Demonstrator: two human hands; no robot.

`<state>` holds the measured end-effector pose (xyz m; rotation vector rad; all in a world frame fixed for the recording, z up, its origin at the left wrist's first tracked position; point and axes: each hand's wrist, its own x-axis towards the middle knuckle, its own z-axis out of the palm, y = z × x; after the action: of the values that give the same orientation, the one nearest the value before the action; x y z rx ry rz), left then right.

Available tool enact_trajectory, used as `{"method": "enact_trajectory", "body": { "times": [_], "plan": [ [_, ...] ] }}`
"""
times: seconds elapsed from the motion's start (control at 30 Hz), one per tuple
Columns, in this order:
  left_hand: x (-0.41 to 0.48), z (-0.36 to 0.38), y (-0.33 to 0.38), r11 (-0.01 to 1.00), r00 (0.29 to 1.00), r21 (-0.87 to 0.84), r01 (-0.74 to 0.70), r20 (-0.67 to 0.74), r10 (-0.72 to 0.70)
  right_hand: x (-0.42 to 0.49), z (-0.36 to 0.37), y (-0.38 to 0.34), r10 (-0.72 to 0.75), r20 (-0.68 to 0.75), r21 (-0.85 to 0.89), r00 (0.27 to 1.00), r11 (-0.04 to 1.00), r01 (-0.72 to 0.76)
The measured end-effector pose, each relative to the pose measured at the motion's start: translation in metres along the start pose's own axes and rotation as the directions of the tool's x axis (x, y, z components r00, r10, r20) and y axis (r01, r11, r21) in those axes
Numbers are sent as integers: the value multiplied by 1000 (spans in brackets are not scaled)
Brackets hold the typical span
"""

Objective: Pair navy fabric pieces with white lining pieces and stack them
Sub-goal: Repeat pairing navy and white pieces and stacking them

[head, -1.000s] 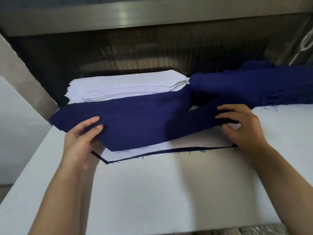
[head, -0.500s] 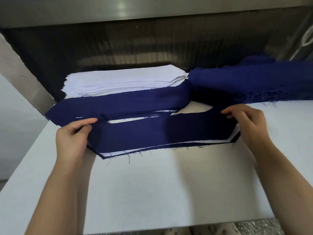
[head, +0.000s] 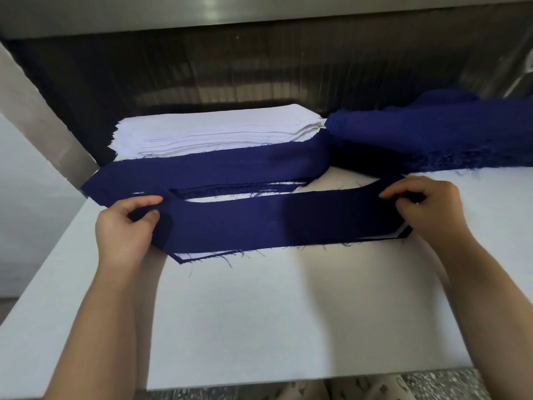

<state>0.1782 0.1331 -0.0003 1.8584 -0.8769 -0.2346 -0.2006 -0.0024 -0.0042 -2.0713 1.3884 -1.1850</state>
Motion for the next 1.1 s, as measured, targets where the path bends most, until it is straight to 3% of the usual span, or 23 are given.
{"method": "enact_trajectory", "body": {
  "times": [0.3, 0.8, 0.93, 1.1],
  "plan": [
    [-1, -1, 2, 998, 999, 56, -23, 43, 21, 2, 0, 1, 171, -38, -56, 985, 983, -173],
    [-2, -1, 1, 993, 991, 112, -34, 132, 19, 4, -5, 0, 253, -29, -139, 967, 957, -254],
    [-3, -1, 1, 973, 980, 227, -49, 198, 3, 3, -3, 0, 287, 72, -190, 955, 944, -269],
    [-2, -2, 3, 903, 985, 423, -75, 171, 2, 2, -5, -5, 267, 53, -276, 962, 930, -243]
  ]
}}
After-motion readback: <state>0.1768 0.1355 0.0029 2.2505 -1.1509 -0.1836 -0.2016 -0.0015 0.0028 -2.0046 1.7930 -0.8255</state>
